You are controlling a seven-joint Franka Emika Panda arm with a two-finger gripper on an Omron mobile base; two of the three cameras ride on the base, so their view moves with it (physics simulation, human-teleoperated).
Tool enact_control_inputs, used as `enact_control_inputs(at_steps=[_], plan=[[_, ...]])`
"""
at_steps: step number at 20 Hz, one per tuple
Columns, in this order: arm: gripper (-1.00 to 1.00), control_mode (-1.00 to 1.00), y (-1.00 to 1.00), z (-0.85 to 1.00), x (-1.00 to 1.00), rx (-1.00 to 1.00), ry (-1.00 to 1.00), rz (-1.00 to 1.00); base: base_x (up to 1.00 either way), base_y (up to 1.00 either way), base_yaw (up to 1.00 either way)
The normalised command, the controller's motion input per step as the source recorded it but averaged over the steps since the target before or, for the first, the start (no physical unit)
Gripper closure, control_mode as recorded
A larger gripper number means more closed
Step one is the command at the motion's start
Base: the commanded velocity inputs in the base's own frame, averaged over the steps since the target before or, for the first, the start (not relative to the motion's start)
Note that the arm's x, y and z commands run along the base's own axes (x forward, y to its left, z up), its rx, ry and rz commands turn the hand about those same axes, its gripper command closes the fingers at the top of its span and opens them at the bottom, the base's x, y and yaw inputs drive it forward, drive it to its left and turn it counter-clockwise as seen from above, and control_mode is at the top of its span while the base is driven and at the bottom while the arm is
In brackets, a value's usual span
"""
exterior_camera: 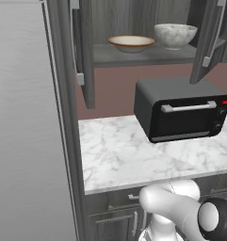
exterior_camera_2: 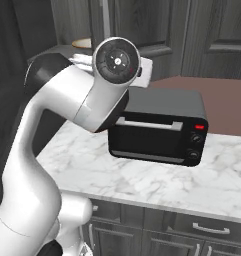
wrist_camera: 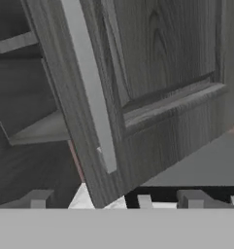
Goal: Move the bowls from the cabinet to the plates on the dining table.
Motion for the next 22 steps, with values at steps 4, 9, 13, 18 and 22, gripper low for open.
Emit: enact_control_inputs(at_steps=[4, 9, 13, 18, 22], plan=[[-1.00, -1.00, 0.06, -0.22, -0.87, -0.22, 0.03, 0.19, 0.00, 0.00, 0.00], [-1.00, -1.00, 0.12, -0.39, -0.91, -0.25, 0.05, 0.18, 0.00, 0.00, 0.00], [-1.00, -1.00, 0.29, -0.45, -0.83, -0.36, 0.04, 0.14, 0.00, 0.00, 0.00], [-1.00, -1.00, 0.54, -0.29, -0.69, -0.41, -0.03, 0.06, 0.00, 0.00, 0.00], [-1.00, -1.00, 0.69, -0.30, -0.61, -0.41, -0.10, 0.01, 0.00, 0.00, 0.00]])
